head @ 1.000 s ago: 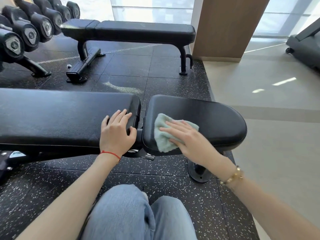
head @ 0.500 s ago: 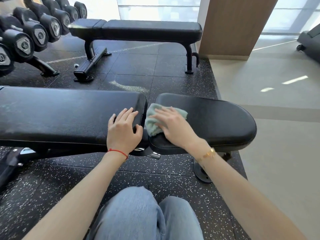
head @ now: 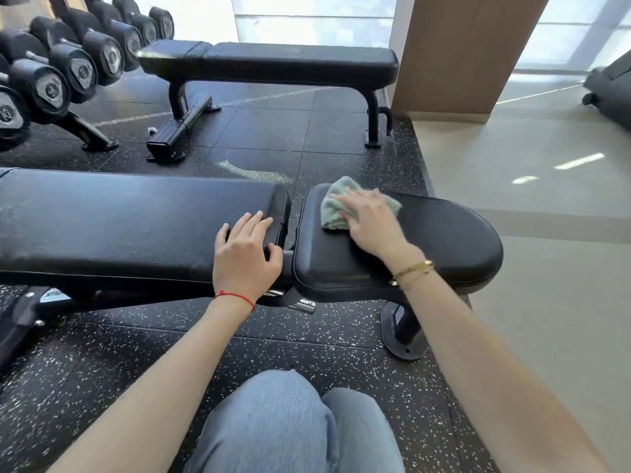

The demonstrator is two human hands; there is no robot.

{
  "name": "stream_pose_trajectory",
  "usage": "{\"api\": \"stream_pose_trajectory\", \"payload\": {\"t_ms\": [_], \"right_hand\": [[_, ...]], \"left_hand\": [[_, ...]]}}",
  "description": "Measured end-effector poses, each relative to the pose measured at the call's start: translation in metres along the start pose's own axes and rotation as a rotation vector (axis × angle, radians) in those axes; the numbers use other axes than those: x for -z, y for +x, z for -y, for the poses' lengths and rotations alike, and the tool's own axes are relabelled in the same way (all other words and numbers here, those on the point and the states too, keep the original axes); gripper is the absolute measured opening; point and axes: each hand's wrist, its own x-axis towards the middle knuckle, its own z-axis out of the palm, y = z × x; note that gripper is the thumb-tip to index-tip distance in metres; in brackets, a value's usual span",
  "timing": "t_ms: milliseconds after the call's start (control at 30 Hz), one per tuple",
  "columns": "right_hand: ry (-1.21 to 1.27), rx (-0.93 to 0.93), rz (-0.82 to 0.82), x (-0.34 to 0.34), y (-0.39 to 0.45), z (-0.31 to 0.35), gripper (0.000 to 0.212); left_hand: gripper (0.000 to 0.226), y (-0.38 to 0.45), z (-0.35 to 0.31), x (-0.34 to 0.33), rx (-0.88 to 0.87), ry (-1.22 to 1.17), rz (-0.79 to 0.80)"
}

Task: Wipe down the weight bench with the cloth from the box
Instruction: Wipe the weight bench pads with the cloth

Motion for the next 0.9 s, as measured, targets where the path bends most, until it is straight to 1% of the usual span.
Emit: {"api": "stream_pose_trajectory", "payload": {"t_ms": [100, 167, 233, 333, 400, 500, 600, 667, 767, 833, 900], "right_hand": [[0.087, 0.103, 0.005, -0.003, -0.040, 0.021, 0.048], [0.111, 0.107, -0.008, 0.002, -0.068, 0.015, 0.049], [0.122, 0.069, -0.053, 0.012, -0.094, -0.002, 0.048], [0.114, -0.057, -0.151, 0.028, -0.117, -0.033, 0.047], [0.081, -0.180, -0.185, 0.036, -0.112, -0.058, 0.046], [0.011, -0.364, -0.185, 0.044, -0.081, -0.092, 0.039], [-0.023, -0.432, -0.169, 0.041, -0.038, -0.099, 0.037], [-0.042, -0.387, -0.115, 0.031, -0.014, -0.083, 0.038], [-0.017, -0.189, -0.043, 0.014, 0.000, -0.045, 0.041], [0.064, -0.079, -0.028, 0.004, -0.004, -0.020, 0.039], [0.142, -0.028, -0.063, -0.003, -0.010, 0.000, 0.037]], "left_hand": [[0.053, 0.000, 0.000, 0.001, -0.007, 0.001, 0.008], [0.053, 0.000, 0.000, 0.002, -0.012, 0.000, 0.008], [0.053, 0.000, 0.001, 0.001, -0.016, -0.005, 0.003], [0.053, 0.000, 0.000, 0.000, -0.014, -0.009, -0.002], [0.053, 0.000, 0.000, -0.001, -0.016, -0.004, 0.000], [0.052, 0.000, 0.000, -0.001, -0.013, 0.008, -0.003], [0.052, -0.001, 0.000, -0.001, -0.009, 0.004, -0.006], [0.052, -0.001, 0.001, 0.000, -0.014, -0.003, 0.002], [0.051, 0.000, 0.004, 0.003, -0.028, -0.050, 0.015], [0.048, 0.001, 0.012, 0.008, -0.020, -0.062, -0.003], [0.046, 0.000, 0.029, 0.015, 0.008, -0.025, -0.029]]}}
